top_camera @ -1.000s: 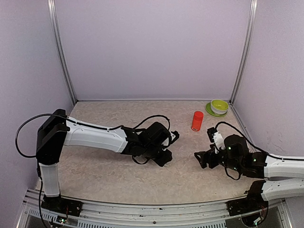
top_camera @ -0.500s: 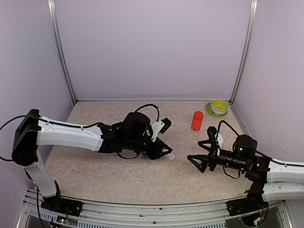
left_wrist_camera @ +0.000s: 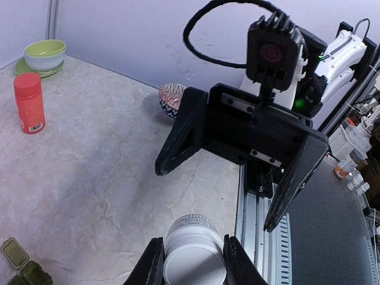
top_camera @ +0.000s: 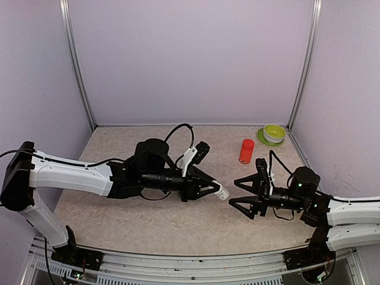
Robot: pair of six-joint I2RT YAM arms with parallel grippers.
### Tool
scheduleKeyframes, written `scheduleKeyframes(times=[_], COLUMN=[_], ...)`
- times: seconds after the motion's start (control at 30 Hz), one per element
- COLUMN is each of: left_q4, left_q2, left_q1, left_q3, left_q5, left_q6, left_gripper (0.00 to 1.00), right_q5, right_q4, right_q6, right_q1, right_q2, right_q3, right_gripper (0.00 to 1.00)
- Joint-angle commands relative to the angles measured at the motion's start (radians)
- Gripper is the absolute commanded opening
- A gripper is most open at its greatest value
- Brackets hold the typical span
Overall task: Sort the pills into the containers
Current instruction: Pass from the left arm to the right
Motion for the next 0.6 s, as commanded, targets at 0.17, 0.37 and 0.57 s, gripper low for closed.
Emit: scheduleKeyframes(times=[0.17, 0.37, 0.57], left_q4=[0.074, 0.212, 0.269], left_q2=[0.009, -0.01, 0.008], left_q1=[-0.017, -0.017, -0.024], left_q3=[0.027, -0.028, -0.037], left_q5=[0.091, 0.115, 0.136], left_q6=[-0.01, -0.07, -0.103], left_gripper=[0.07, 0.07, 0.07], right_q5=[-0.047, -0.085, -0.095], right_q4=[0.065, 0.146, 0.198], right_q6=[-0.048, -0.054, -0.036], right_q1=[0.051, 0.072, 0.081], right_q2=[0.052, 0.082, 0.104], right_q3=[0.041, 0.045, 0.055], right_gripper=[0.84, 0.76, 0.67])
